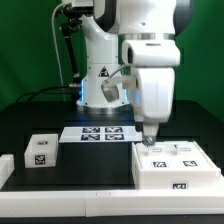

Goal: Assemble cabinet

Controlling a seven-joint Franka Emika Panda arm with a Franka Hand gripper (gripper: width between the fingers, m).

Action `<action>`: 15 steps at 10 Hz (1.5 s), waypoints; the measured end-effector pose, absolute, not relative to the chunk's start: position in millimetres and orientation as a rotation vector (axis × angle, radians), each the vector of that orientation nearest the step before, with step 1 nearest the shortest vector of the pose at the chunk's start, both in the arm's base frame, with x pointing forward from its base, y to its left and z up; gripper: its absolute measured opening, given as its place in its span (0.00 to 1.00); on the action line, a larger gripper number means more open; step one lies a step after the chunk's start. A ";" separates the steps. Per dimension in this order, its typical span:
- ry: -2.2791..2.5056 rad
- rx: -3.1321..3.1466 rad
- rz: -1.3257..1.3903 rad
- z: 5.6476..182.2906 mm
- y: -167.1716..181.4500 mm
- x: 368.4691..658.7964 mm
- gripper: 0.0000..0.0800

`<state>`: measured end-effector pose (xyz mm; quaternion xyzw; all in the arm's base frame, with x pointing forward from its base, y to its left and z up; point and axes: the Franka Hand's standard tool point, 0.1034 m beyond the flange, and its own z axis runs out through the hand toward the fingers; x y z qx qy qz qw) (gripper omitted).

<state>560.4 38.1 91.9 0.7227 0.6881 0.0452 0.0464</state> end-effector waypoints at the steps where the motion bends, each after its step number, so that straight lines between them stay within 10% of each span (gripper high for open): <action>1: 1.988 2.293 0.180 95.7 39.4 541.6 1.00; 15: 0.908 3.006 0.358 75.3 59.1 485.3 1.00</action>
Offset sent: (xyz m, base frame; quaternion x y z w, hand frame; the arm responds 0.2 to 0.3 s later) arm -0.0446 0.0194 -0.0119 -0.0136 0.0034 0.1052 0.9943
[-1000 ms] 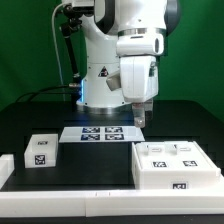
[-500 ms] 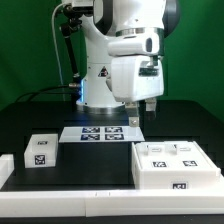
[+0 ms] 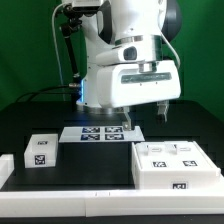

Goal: Assemble cabinet

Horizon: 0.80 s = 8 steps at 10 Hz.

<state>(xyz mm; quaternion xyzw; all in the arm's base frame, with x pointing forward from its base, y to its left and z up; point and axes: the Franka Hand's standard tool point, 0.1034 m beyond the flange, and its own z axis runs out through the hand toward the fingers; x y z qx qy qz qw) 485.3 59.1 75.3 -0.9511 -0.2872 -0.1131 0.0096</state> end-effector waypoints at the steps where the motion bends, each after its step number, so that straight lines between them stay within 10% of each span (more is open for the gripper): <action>1: -0.828 -2.983 -0.352 75.2 59.4 485.2 1.00; 8: -0.083 -3.027 -0.279 42.4 75.6 500.7 1.00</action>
Offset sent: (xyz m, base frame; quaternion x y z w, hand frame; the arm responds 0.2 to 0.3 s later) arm 0.0086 -0.0099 -0.0154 -0.0738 -0.0411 0.2515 0.9642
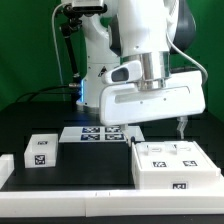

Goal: Assemble cabinet

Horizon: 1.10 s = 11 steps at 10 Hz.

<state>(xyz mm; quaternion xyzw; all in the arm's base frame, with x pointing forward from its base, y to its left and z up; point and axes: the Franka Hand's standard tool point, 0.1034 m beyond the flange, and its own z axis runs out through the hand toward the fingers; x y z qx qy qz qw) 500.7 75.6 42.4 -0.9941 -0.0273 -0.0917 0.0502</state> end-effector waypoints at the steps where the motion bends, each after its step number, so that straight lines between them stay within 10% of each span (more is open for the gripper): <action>1: 0.055 -3.015 -0.268 38.5 78.6 500.6 1.00; 11: 0.166 -3.002 -0.303 6.2 80.6 489.1 1.00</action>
Offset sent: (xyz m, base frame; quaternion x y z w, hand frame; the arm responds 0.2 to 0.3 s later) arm 0.0000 0.0000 0.0000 0.0000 0.0000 0.1938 0.9810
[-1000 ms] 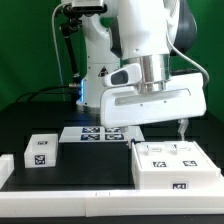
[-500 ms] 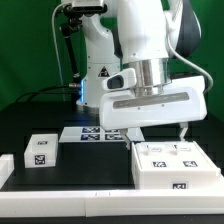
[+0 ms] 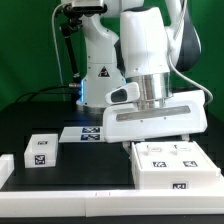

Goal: Assemble cabinet

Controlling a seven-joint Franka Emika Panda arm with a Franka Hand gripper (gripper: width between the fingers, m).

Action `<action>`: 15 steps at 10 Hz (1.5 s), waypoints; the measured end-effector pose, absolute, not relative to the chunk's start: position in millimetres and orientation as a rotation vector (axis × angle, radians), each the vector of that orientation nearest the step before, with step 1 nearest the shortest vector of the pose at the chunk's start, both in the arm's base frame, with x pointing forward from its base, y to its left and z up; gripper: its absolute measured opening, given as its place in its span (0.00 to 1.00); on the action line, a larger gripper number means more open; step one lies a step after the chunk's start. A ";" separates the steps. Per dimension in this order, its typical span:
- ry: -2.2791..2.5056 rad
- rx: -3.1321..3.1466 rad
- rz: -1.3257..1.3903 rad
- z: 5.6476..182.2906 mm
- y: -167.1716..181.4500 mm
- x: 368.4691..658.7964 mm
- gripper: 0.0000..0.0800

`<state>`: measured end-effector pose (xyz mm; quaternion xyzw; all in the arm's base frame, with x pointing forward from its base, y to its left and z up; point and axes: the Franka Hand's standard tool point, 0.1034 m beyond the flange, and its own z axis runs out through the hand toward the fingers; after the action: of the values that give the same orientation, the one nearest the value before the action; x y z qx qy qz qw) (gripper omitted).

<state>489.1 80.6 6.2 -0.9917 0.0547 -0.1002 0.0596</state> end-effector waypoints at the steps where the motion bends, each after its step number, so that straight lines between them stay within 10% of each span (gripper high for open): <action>1: 0.153 -3.004 -0.310 6.2 77.9 492.2 1.00; 5: 0.095 -3.005 -0.308 3.3 74.0 505.8 0.85; 8: 0.086 -3.006 -0.306 3.1 74.7 505.5 0.25; 10: 0.079 -3.007 -0.304 2.6 74.3 504.3 0.07; 15: -0.002 -3.023 -0.276 13.4 55.9 499.4 0.01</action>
Offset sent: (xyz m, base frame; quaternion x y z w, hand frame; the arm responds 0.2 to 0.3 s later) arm 0.0274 -0.0027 -0.0049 0.0150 0.0128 -0.0047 0.9998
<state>499.4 55.9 13.4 -0.9945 -0.0005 -0.0907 0.0529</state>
